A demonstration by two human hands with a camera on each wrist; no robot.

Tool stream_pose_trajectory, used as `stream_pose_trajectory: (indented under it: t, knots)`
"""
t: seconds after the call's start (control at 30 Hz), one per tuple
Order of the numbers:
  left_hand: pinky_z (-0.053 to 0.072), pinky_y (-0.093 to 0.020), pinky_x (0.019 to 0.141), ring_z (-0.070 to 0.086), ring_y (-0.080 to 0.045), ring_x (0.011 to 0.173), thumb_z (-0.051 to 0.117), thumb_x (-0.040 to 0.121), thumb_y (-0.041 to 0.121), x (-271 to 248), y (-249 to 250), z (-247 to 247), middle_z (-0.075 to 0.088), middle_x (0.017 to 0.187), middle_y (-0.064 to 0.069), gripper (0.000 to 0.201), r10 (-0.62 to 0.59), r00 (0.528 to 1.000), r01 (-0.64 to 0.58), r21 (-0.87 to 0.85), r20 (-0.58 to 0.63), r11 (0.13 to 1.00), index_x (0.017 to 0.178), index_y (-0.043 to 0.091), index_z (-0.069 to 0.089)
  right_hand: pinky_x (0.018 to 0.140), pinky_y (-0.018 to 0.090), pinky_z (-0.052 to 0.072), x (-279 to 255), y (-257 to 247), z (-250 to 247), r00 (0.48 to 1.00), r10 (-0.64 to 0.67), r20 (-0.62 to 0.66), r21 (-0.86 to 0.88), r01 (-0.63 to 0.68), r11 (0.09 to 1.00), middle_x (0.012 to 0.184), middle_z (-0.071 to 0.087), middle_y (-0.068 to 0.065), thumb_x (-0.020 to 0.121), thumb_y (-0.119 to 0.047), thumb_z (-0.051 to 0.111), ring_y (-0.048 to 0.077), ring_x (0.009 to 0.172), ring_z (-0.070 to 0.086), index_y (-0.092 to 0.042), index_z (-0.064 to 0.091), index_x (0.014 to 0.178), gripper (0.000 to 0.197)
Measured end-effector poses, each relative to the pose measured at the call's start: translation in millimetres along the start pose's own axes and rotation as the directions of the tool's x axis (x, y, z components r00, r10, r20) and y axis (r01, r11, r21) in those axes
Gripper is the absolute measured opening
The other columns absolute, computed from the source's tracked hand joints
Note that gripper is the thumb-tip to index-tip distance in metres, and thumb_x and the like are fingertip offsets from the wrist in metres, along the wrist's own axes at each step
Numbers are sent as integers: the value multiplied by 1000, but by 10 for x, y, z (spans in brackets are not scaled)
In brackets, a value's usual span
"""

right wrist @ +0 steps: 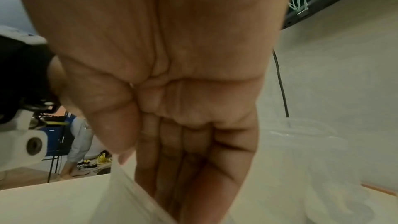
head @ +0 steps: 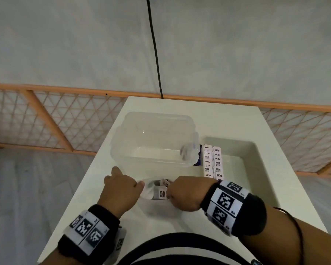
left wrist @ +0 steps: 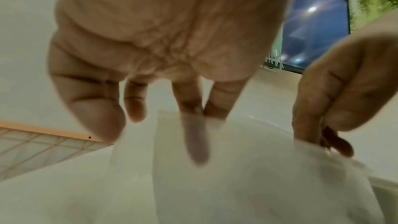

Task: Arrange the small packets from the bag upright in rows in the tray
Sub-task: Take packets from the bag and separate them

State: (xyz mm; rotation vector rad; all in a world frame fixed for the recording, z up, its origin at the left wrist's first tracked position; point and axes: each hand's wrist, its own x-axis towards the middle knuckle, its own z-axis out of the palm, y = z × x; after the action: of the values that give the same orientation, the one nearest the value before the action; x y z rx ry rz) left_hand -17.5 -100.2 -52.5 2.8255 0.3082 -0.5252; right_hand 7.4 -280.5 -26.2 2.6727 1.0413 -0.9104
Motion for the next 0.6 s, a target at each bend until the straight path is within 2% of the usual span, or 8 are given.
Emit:
stream_pose_trajectory:
  t: [0.07, 0.1, 0.17, 0.2, 0.27, 0.4, 0.5, 0.6]
  knots:
    - [36, -25, 73, 50, -21, 83, 49, 91, 36, -2, -35, 55, 40, 78, -2, 41, 44, 997, -48, -67, -63, 997, 71, 4, 66, 70, 29, 39, 36, -5, 6, 999, 48, -16, 27, -48, 998, 103, 63, 14, 96, -10, 37, 24, 82, 51, -1, 62, 109, 30]
    - [37, -23, 72, 51, -19, 81, 54, 88, 29, -4, -49, 84, 45, 77, -3, 32, 75, 994, -83, -110, -77, 991, 69, 5, 63, 67, 29, 40, 53, -23, -7, 996, 80, -33, 53, -78, 996, 100, 62, 14, 96, -11, 39, 22, 79, 48, 0, 62, 108, 29]
    - [34, -15, 82, 53, -16, 102, 59, 85, 19, -15, -72, 141, 55, 106, -4, 17, 163, 984, -174, -175, -72, 969, 99, 11, 65, 55, 24, 37, 70, -66, -57, 986, 149, -73, 124, -140, 982, 93, 60, 12, 95, -13, 42, 21, 77, 48, 0, 61, 107, 26]
    - [30, -12, 89, 49, -15, 115, 60, 84, 15, -23, -68, 163, 52, 122, -2, 34, 217, 974, -225, -179, -66, 958, 117, 12, 59, 51, 21, 34, 89, -91, -78, 980, 175, -89, 149, -161, 976, 86, 56, 10, 95, -14, 43, 21, 77, 48, 0, 61, 107, 26]
    - [23, -9, 96, 43, -14, 126, 60, 83, 11, -38, -44, 188, 45, 137, 0, 54, 307, 948, -316, -181, -80, 931, 135, 12, 46, 52, 23, 35, 158, -141, -94, 971, 217, -98, 184, -197, 963, 76, 48, 5, 95, -19, 46, 20, 78, 46, 2, 60, 108, 28]
    - [16, -2, 93, 41, -11, 128, 61, 82, 11, -66, 0, 208, 42, 141, 2, 62, 376, 916, -399, -206, -141, 894, 140, 15, 41, 52, 22, 40, 404, -183, -42, 956, 292, -42, 245, -273, 930, 98, 61, 11, 91, -29, 58, 20, 80, 53, -3, 63, 96, 27]
    - [15, 1, 88, 44, -10, 125, 61, 83, 13, -108, 15, 223, 42, 139, 4, 60, 413, 896, -440, -219, -161, 871, 139, 17, 41, 76, 26, 46, 601, -139, 80, 952, 304, -35, 306, -279, 910, 116, 61, 8, 87, -34, 63, 23, 102, 60, -10, 63, 117, 38]
    - [18, 1, 86, 46, -10, 121, 61, 84, 13, -128, 18, 211, 44, 136, 3, 56, 414, 892, -449, -248, -181, 859, 137, 17, 43, 74, 22, 41, 704, -108, 194, 951, 290, -105, 374, -233, 898, 119, 61, 5, 86, -34, 65, 21, 105, 60, -17, 63, 119, 37]
